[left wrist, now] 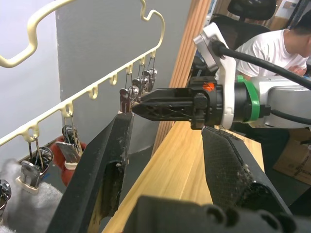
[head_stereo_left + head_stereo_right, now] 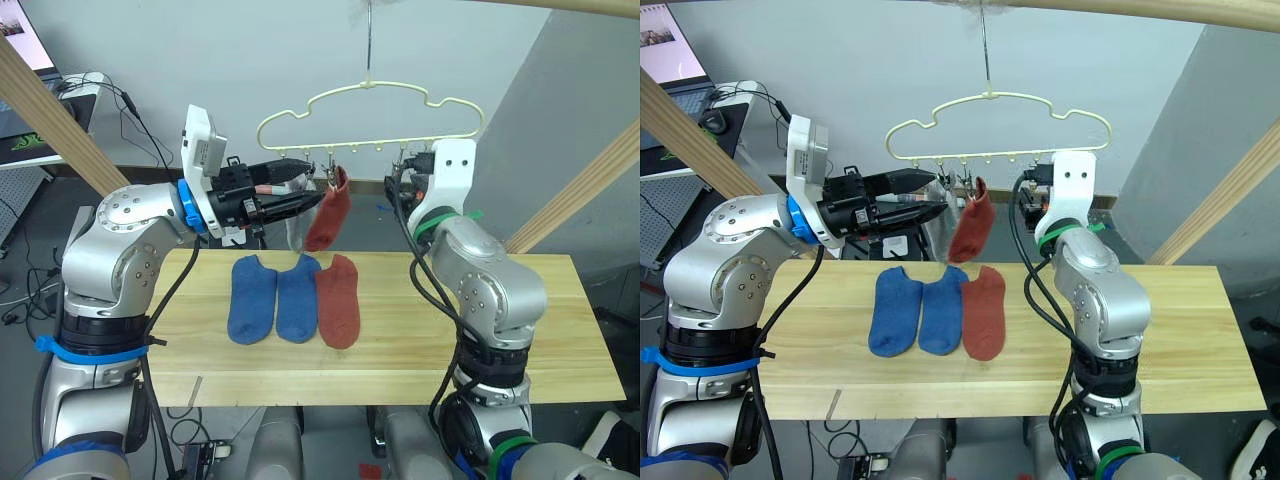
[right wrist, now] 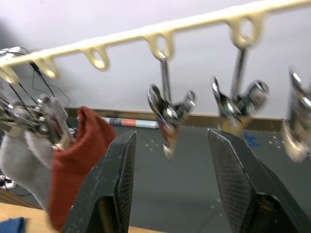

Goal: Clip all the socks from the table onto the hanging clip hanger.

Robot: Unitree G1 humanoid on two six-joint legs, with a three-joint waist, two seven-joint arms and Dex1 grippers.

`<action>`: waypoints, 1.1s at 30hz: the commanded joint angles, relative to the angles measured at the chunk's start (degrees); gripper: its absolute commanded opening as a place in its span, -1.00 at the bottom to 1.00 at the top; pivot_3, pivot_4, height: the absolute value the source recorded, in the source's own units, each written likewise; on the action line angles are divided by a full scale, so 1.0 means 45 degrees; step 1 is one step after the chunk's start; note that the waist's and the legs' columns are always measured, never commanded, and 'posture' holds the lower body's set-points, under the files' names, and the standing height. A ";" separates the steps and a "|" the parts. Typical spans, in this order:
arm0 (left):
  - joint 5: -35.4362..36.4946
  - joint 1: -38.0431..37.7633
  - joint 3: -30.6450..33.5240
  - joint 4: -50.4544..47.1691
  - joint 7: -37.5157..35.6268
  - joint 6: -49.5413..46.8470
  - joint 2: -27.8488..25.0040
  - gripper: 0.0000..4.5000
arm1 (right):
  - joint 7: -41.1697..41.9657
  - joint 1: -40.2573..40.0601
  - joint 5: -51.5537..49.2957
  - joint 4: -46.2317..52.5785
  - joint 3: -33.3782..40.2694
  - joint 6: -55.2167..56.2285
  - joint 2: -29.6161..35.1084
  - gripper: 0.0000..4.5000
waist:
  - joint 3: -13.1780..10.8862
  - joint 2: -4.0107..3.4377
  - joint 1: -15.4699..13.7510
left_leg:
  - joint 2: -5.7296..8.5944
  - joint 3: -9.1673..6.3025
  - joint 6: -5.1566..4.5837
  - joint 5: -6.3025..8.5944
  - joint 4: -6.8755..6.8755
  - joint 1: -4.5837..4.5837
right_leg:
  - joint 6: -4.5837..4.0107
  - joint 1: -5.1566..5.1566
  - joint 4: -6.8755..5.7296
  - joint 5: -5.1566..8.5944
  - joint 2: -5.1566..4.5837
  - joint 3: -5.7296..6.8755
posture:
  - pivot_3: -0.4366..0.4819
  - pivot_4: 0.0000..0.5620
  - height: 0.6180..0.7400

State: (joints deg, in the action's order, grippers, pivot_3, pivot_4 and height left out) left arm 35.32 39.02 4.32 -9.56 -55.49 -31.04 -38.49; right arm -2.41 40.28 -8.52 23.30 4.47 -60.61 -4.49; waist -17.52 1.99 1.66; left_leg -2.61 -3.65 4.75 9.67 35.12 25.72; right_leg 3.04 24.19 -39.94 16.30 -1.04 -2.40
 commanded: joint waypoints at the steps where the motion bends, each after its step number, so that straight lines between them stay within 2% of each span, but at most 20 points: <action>1: 0.0032 0.0022 0.0229 -0.0599 0.0204 0.0020 -0.0067 0.13 | 0.0157 0.0322 -0.0240 -0.0141 0.0051 0.0559 0.0008 0.05 | 0.0000 0.0000 -0.0005 | 0.0000 -0.0001 0.0000 0.0000 0.0000 0.0000 | 0.0000 0.0000 0.0001 0.0000 0.0000 0.0000 | 0.18 -0.12 1.00; 22: 0.0012 -0.0340 0.0337 -0.0970 0.0671 -0.0116 -0.0180 0.13 | 0.1072 0.2115 -0.0330 -0.3790 0.0016 0.3091 0.1065 0.05 | 0.0000 0.0000 -0.0066 | 0.0002 -0.0001 -0.0003 -0.0004 -0.0001 0.0001 | -0.0002 0.0002 -0.0003 -0.0001 0.0001 0.0002 | 0.25 -0.09 1.00; 33: -0.0002 -0.0390 0.0350 -0.1081 0.0901 -0.0128 -0.0208 0.13 | 0.1212 0.2570 -0.0296 -0.4557 -0.0044 0.3537 0.1221 0.05 | 0.0000 -0.0001 -0.0158 | 0.0002 -0.0001 -0.0003 -0.0004 -0.0002 0.0001 | -0.0002 0.0002 -0.0002 -0.0001 0.0000 0.0002 | 0.28 -0.08 1.00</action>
State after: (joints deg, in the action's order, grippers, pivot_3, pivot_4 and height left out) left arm 35.22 36.98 4.46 -11.79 -51.77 -32.09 -38.75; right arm 2.90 50.31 -9.62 1.69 4.40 -46.06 0.87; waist -17.52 1.99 0.95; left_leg -2.60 -3.66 4.73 9.65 35.11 25.73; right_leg 3.03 24.20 -39.95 16.30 -1.04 -2.39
